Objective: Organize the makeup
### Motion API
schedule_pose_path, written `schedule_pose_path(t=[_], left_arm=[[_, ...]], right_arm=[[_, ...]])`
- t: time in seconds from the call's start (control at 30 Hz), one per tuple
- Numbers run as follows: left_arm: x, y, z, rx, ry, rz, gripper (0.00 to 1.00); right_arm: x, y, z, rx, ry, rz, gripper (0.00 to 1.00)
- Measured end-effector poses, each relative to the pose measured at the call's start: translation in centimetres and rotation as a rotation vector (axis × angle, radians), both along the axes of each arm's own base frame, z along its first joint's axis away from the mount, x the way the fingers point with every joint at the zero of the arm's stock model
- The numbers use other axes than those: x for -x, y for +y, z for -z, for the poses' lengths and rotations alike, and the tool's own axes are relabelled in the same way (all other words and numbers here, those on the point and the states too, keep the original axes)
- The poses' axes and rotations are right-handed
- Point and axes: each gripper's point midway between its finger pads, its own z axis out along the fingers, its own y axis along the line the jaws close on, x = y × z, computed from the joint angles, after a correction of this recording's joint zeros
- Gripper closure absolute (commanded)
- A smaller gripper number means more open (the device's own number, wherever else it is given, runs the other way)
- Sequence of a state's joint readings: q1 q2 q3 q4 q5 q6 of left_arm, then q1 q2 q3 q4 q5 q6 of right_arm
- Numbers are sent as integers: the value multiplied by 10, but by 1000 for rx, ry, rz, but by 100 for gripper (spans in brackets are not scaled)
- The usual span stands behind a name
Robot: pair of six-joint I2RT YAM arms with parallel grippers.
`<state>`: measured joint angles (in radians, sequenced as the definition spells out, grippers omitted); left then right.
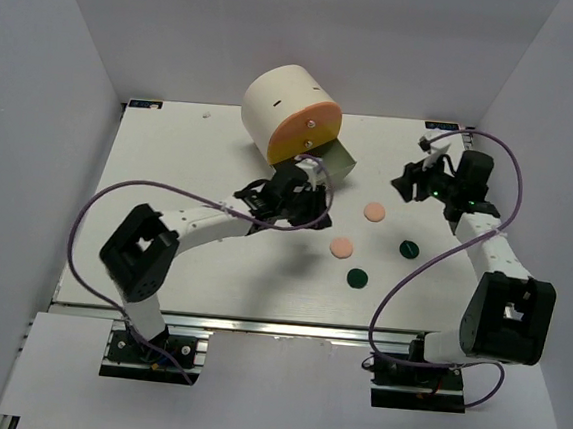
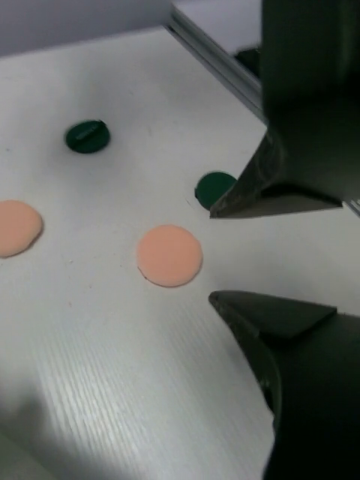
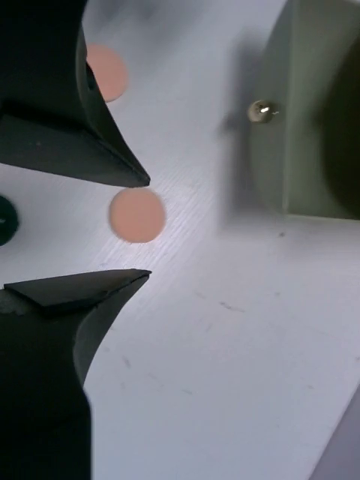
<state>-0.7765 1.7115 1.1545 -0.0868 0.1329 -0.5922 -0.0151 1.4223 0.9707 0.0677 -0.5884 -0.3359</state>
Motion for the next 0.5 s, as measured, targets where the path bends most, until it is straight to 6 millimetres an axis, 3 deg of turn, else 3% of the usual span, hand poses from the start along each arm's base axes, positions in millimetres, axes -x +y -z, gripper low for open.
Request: schedule_pose_path(t=[0.1,0.23,0.37,0.5], left_arm=[[3,-29,12,-62,16,73,38],[16,-60,33,-136,35,171,38],[30,-74,66,-232,75,220,37],[38,-73,96,-351,100,224,37]], right_arm=[[12,-27,14,-1,81,25,54],[45,-31,31,-14,168,10,54],[76,-22,36,-23,194,-26,52],[82,-19,31,-29,188,-39,52]])
